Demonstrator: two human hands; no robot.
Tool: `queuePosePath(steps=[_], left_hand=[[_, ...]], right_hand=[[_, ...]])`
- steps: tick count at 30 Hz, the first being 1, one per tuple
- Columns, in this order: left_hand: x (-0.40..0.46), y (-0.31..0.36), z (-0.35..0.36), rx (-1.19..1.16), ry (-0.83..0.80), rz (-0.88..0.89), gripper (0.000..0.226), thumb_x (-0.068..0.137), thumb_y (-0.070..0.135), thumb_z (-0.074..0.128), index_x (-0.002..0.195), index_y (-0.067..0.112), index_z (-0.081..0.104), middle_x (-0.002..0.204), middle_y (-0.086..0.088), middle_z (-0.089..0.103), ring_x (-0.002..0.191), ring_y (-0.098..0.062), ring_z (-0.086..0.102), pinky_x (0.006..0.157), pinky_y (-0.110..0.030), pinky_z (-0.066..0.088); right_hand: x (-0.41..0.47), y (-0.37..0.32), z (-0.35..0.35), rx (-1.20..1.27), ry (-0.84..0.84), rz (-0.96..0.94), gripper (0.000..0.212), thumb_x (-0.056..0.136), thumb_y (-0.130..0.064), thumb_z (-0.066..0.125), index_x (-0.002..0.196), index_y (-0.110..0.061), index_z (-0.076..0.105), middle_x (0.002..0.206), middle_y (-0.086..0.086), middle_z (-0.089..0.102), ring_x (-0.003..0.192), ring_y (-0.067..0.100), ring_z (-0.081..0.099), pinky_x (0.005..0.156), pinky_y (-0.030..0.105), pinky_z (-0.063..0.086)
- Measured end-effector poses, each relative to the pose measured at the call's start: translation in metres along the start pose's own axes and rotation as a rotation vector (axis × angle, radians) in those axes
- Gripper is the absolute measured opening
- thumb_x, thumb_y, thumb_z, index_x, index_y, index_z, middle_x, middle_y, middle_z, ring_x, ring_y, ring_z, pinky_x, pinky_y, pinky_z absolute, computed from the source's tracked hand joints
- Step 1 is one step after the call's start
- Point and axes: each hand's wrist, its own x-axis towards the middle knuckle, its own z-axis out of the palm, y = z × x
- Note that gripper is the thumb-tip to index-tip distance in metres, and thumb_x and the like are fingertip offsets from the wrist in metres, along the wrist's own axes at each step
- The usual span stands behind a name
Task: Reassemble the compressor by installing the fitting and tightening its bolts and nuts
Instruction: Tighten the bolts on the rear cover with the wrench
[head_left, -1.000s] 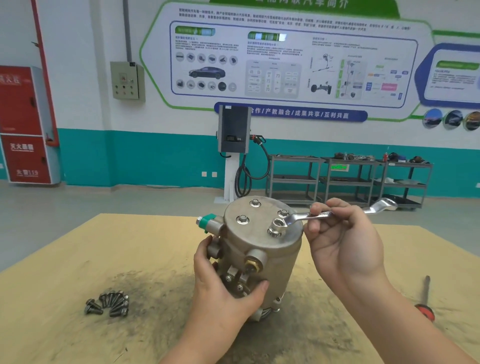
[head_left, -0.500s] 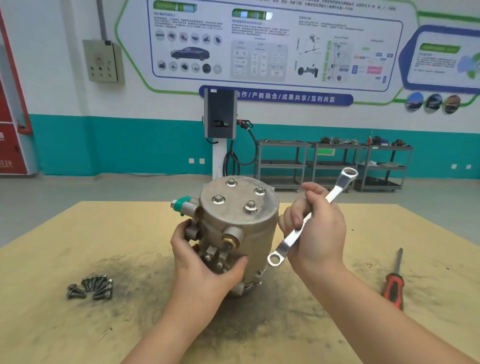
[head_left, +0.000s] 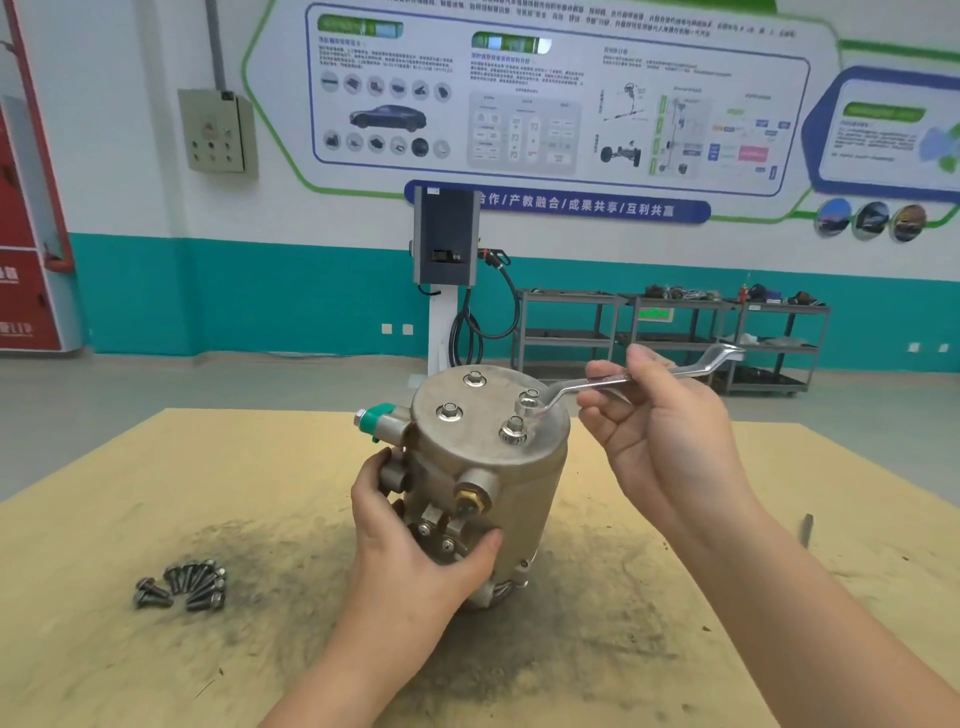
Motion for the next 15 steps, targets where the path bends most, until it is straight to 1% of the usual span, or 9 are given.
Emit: queuePosePath(steps=[4, 6, 9, 11, 13, 15], left_hand=[[0.000, -0.004, 0.000, 0.069, 0.022, 0.022, 0.090, 0.046, 0.058, 0.077, 0.112, 0.066, 0.017, 0.125, 0.033, 0.029, 0.121, -0.008, 0.050, 0.100, -0.035, 0.049], [0.000, -0.003, 0.001, 0.094, 0.047, 0.021, 0.091, 0.044, 0.057, 0.077, 0.110, 0.069, 0.016, 0.126, 0.032, 0.027, 0.121, -0.006, 0.048, 0.101, -0.038, 0.049], [0.000, -0.001, 0.002, 0.108, 0.071, 0.024, 0.093, 0.045, 0.055, 0.079, 0.105, 0.078, 0.012, 0.124, 0.037, 0.024, 0.115, 0.010, 0.046, 0.096, -0.028, 0.047], [-0.002, -0.002, 0.002, 0.129, 0.067, 0.039, 0.097, 0.049, 0.050, 0.084, 0.103, 0.080, 0.010, 0.121, 0.043, 0.020, 0.113, 0.017, 0.043, 0.092, -0.022, 0.044], [-0.001, -0.004, 0.003, 0.128, 0.065, 0.050, 0.096, 0.049, 0.048, 0.085, 0.103, 0.079, 0.012, 0.120, 0.045, 0.020, 0.114, 0.012, 0.045, 0.091, -0.021, 0.043], [0.001, -0.004, 0.003, 0.091, 0.056, 0.038, 0.093, 0.046, 0.052, 0.082, 0.104, 0.076, 0.014, 0.117, 0.046, 0.026, 0.112, 0.007, 0.050, 0.085, -0.016, 0.045]], right_hand=[[0.005, 0.010, -0.006, -0.028, -0.066, -0.005, 0.008, 0.102, -0.014, 0.045, 0.096, -0.010, 0.048, 0.067, 0.007, 0.069, 0.049, 0.018, 0.063, 0.048, 0.024, 0.052], [0.007, 0.011, -0.008, -0.034, -0.086, -0.007, 0.010, 0.102, -0.014, 0.044, 0.094, -0.010, 0.048, 0.067, 0.006, 0.069, 0.049, 0.019, 0.063, 0.048, 0.025, 0.052], [0.007, 0.009, -0.007, -0.019, -0.104, 0.005, 0.007, 0.102, -0.010, 0.043, 0.096, -0.010, 0.047, 0.065, 0.007, 0.067, 0.048, 0.019, 0.061, 0.048, 0.025, 0.051], [0.004, 0.011, -0.006, 0.026, -0.058, -0.022, 0.008, 0.102, -0.005, 0.040, 0.102, -0.011, 0.045, 0.062, 0.006, 0.065, 0.044, 0.016, 0.056, 0.046, 0.024, 0.049], [0.001, 0.016, -0.006, 0.084, 0.016, -0.077, 0.014, 0.102, -0.001, 0.038, 0.104, -0.014, 0.043, 0.058, 0.004, 0.062, 0.041, 0.014, 0.052, 0.044, 0.022, 0.047], [-0.005, 0.022, -0.005, 0.109, 0.056, -0.129, 0.015, 0.102, -0.001, 0.036, 0.101, -0.015, 0.041, 0.056, 0.002, 0.061, 0.039, 0.014, 0.051, 0.043, 0.021, 0.045]])
